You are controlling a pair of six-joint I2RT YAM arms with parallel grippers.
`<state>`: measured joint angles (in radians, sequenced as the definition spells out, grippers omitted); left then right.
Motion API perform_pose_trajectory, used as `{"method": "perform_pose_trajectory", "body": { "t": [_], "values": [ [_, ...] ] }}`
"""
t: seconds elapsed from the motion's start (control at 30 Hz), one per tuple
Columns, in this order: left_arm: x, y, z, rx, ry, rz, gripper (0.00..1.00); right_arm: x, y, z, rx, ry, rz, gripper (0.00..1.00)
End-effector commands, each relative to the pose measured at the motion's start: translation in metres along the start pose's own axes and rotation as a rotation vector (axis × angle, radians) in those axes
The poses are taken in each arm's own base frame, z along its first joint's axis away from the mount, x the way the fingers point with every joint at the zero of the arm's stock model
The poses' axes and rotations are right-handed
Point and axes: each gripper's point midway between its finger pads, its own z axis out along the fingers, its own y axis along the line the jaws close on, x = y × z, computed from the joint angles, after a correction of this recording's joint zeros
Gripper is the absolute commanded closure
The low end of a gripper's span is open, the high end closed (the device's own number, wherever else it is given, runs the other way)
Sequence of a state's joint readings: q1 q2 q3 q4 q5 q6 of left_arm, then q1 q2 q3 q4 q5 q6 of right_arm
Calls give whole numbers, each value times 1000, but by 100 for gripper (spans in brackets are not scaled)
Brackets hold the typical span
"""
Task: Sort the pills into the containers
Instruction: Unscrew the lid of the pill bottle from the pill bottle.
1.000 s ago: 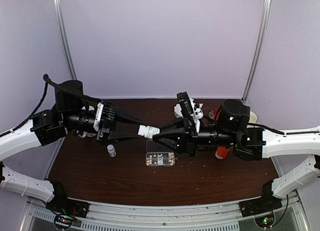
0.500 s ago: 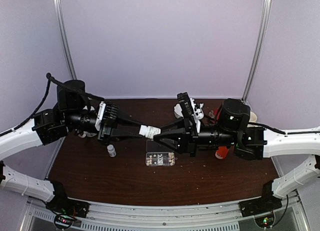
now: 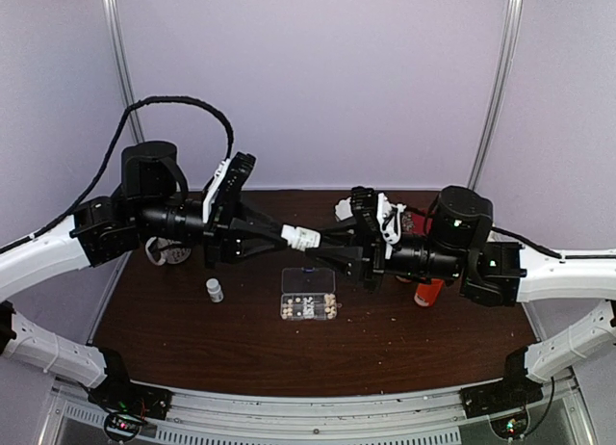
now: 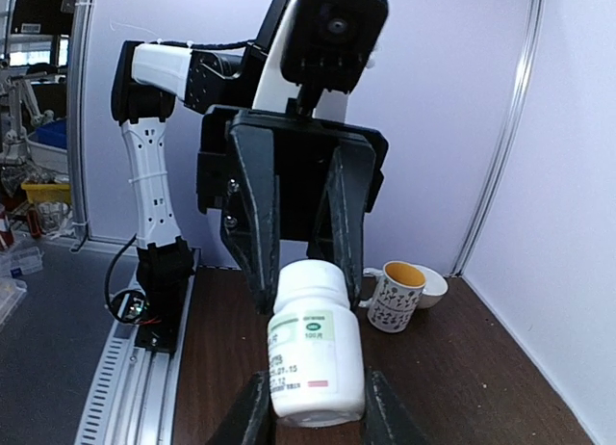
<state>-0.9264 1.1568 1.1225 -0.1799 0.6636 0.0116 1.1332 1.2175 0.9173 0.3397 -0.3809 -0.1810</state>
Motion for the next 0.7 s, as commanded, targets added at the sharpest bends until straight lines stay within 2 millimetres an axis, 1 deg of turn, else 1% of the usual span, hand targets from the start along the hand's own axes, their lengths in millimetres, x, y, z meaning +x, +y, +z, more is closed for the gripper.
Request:
{"method": "perform_pose_trajectory", "body": {
  "t": [0.0, 0.13, 0.23, 0.4, 0.47, 0.57, 0.6, 0.67],
  "values": [
    [-20, 10, 3, -43, -54, -237, 100, -6, -3, -4, 57, -13, -180, 96],
    [-15, 19, 7, -82, -6, -455, 100, -5, -8, -5, 118, -5, -267, 96],
    [-13, 19, 12, -61, 5, -592, 100, 0, -5, -7, 148, -14, -321, 96],
    [-4, 24, 17, -70, 20, -799, 100, 8, 3, -10, 165, -18, -437, 97],
    [-2, 26, 18, -82, 18, -856, 100, 13, 5, -9, 167, -4, -459, 97],
    [-4, 28, 18, -86, -1, -878, 100, 14, 6, -10, 167, -1, -451, 97],
    [-6, 29, 16, -94, -9, -867, 96, 14, 6, -10, 166, -2, -440, 97],
    [-11, 29, 12, -105, -27, -814, 81, 13, 6, -11, 163, -6, -409, 97]
  ]
}}
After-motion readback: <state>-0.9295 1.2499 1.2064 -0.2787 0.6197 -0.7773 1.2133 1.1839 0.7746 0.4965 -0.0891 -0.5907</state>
